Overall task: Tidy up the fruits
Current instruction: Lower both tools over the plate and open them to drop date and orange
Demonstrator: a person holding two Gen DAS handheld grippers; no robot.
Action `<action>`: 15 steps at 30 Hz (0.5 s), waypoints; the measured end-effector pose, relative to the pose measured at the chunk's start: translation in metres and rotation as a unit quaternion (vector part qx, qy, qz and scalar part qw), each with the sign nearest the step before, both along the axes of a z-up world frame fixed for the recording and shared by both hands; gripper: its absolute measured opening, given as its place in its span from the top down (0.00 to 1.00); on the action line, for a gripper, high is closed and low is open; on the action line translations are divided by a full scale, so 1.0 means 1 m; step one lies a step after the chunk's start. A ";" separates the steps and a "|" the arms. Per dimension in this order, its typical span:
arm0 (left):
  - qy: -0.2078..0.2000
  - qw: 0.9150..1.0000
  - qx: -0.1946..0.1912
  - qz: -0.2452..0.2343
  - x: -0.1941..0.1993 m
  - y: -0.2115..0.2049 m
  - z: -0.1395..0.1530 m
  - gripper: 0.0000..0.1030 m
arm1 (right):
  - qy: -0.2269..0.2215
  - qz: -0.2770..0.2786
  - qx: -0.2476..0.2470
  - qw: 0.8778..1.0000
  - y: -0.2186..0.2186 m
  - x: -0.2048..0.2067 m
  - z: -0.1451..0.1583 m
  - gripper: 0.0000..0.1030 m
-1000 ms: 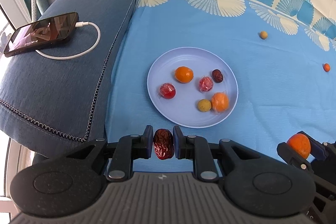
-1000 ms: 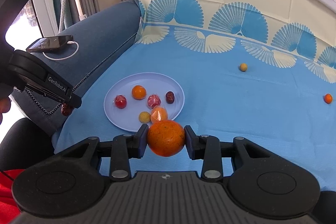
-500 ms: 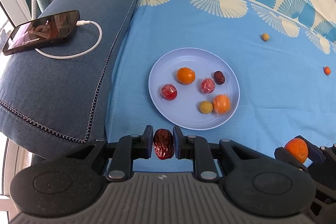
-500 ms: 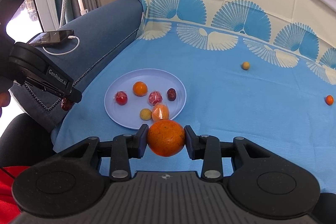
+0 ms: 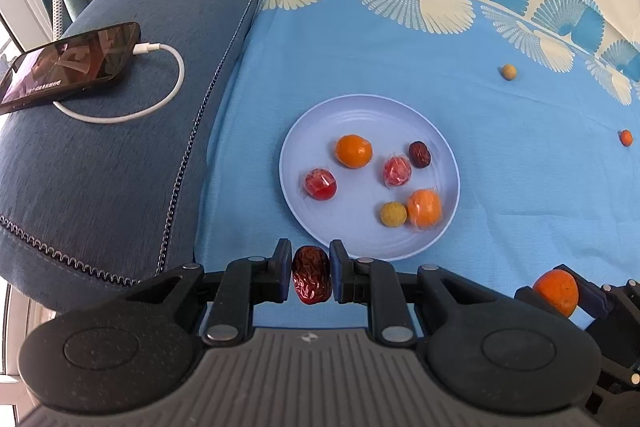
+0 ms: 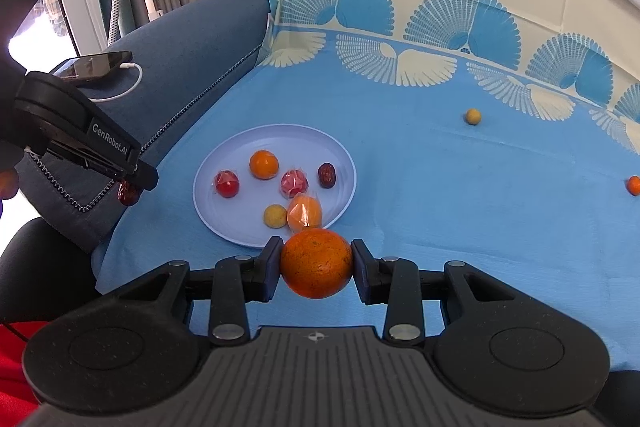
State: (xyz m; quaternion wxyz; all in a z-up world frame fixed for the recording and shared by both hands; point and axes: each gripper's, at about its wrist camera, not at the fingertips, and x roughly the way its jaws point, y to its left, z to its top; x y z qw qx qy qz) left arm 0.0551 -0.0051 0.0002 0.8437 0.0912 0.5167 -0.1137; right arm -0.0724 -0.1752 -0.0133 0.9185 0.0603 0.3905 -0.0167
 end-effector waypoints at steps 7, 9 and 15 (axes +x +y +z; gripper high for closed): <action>0.001 1.000 -0.003 0.001 0.019 -0.005 -0.001 0.79 | 0.002 0.000 0.005 1.000 -0.001 0.018 -0.005 0.63; 0.001 1.000 -0.002 0.000 0.025 -0.008 -0.003 0.79 | 0.002 0.001 0.004 1.000 -0.001 0.025 -0.007 0.63; 0.004 1.000 -0.003 -0.005 0.046 -0.022 -0.012 0.79 | 0.007 0.003 0.002 1.000 -0.003 0.051 -0.019 0.63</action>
